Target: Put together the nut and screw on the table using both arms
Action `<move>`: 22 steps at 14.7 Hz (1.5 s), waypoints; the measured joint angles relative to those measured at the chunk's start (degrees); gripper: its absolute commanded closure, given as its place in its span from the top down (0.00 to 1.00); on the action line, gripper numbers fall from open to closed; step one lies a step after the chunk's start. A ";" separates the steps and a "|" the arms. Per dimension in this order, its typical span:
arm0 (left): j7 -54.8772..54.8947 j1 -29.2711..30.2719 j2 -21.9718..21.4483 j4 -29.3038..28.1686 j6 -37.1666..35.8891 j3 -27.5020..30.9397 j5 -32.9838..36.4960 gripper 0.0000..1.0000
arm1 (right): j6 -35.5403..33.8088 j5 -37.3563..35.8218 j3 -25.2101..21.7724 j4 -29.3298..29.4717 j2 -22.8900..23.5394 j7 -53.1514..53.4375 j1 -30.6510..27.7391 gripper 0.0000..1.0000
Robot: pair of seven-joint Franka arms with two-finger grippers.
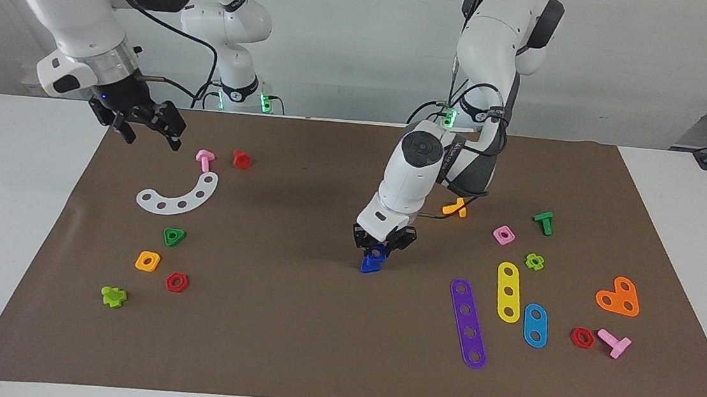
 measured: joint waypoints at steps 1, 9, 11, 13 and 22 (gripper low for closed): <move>-0.12 0.00 0.09 0.00 0.02 0.04 -0.04 0.08 | -1.23 -0.24 -0.02 -0.06 -0.84 -2.04 -1.41 1.00; -1.73 -0.96 2.72 -0.37 1.54 0.04 -0.06 0.06 | -3.05 -3.01 0.97 -0.20 -2.48 -5.20 -3.33 1.00; -1.77 -0.96 3.54 -0.37 2.01 0.06 -0.06 0.14 | -3.05 -3.01 1.36 -0.21 -2.48 -4.55 -3.29 1.00; -1.78 -0.96 3.80 -0.37 2.33 0.09 -0.06 0.79 | -3.03 -3.14 1.94 -0.21 -2.48 -4.29 -3.28 1.00; -1.77 0.10 3.54 2.96 -3.06 1.50 0.09 1.00 | -2.11 -5.14 2.41 -0.24 -2.48 -3.73 -2.18 1.00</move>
